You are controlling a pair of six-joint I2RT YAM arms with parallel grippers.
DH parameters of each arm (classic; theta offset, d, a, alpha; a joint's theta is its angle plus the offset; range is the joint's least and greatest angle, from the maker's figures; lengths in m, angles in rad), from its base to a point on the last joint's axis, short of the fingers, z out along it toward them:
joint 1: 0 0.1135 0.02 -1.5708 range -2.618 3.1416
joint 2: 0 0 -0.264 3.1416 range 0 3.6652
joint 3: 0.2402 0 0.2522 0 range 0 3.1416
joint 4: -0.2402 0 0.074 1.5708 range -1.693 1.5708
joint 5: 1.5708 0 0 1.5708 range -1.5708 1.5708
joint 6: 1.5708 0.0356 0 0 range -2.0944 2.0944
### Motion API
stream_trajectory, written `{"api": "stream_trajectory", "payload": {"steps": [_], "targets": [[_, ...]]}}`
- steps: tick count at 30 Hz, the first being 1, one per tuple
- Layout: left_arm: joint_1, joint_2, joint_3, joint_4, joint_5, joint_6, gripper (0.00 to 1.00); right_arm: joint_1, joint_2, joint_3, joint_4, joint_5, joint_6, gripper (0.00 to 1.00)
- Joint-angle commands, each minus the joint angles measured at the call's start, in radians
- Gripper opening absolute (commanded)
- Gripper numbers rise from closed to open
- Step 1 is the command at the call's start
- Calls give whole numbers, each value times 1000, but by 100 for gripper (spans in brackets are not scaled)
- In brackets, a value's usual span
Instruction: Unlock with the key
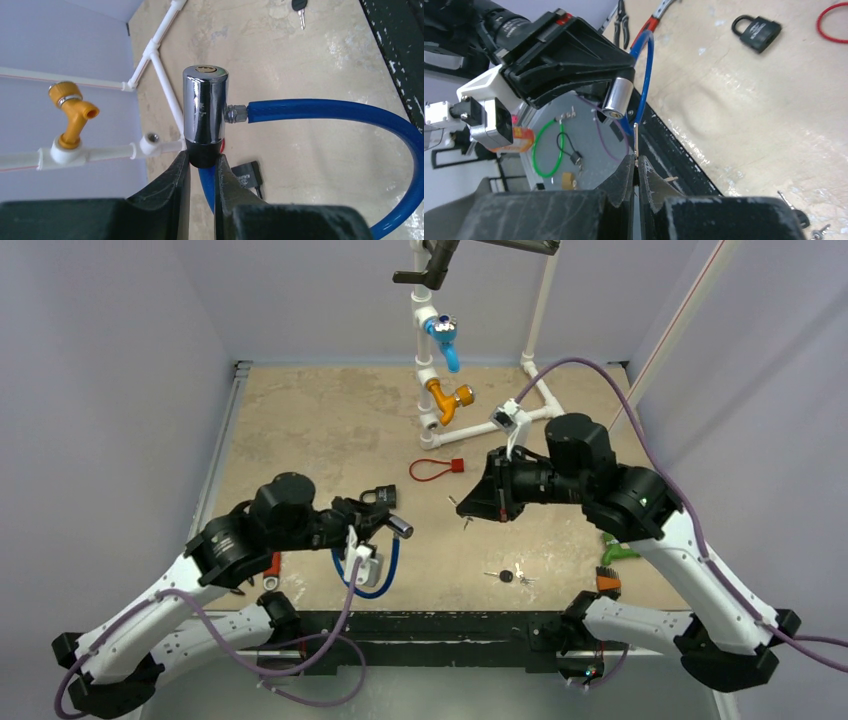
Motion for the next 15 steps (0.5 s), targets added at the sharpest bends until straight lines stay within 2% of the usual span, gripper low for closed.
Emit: {"api": "stream_trajectory", "payload": {"steps": [1, 4, 8, 11, 15], "targets": [[-2, -110, -38, -30, -102, 82, 0, -4, 79, 121, -80, -179, -70, 0], [-3, -168, -98, 23, -180, 156, 0, 15, 132, 139, -113, -247, -107, 0], [-2, -185, -138, 68, -243, 233, 0, 80, 209, 150, -148, -231, -148, 0], [-2, -173, -132, 76, -289, 242, 0, 119, 266, 183, -169, -188, -177, 0], [-2, -170, -91, 35, -276, 220, 0, 137, 330, 221, -175, -165, -214, 0]]}}
